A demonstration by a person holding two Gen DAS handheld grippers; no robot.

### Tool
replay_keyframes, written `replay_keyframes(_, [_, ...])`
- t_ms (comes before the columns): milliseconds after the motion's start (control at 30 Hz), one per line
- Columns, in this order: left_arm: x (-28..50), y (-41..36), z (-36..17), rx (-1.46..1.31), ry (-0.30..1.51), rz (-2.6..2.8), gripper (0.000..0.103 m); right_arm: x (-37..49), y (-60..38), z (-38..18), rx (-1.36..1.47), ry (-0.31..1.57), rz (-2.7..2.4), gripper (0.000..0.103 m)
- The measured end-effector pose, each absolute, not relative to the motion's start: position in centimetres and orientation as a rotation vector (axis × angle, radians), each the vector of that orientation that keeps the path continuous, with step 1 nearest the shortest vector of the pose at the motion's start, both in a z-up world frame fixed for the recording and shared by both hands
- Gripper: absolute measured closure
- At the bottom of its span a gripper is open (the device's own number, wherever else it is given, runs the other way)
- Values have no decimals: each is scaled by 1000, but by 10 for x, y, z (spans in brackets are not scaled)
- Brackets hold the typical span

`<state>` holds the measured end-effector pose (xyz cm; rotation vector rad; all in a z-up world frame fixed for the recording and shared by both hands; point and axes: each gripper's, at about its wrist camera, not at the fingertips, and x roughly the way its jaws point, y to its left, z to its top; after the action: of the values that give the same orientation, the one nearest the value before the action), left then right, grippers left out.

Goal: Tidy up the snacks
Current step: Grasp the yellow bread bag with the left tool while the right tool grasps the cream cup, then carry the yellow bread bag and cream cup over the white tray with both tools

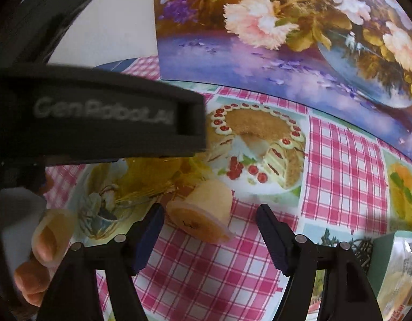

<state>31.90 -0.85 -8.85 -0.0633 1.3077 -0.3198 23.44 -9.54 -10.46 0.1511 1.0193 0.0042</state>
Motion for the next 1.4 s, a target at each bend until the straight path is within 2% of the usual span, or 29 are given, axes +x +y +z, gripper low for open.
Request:
replay_keyframes(133, [326, -8, -91, -44, 1327, -294, 18, 243, -92, -107, 146, 1018, 0, 30])
replay_keyframes(167, [327, -8, -91, -46, 1327, -291, 23, 244, -92, -107, 143, 1016, -1, 33])
replay_keyframes(200, [329, -7, -92, -48, 1329, -285, 40, 245, -91, -108, 141, 1015, 0, 40])
replay_keyframes(233, [330, -8, -94, -49, 1332, -278, 47, 245, -91, -108, 146, 1015, 6, 50])
replay_keyframes(333, [332, -3, -94, -61, 1331, -279, 50, 244, -93, -108, 147, 1019, 0, 53])
replay_keyframes(400, [332, 0, -94, -50, 1327, -278, 56, 244, -96, -109, 153, 1020, 2, 53])
replay_keyframes(667, [309, 23, -91, -81, 1318, -270, 59, 212, -112, -96, 181, 1031, -30, 53])
replay_keyframes(900, [265, 28, -65, -131, 1276, -284, 59, 164, -125, -74, 216, 1045, -103, 53])
replay_keyframes(1233, [191, -22, -2, -110, 1182, -386, 59, 89, -162, -39, 257, 1014, -224, 53])
replay_keyframes(1400, [153, -71, 20, -48, 1152, -496, 59, 52, -201, -24, 305, 996, -323, 53])
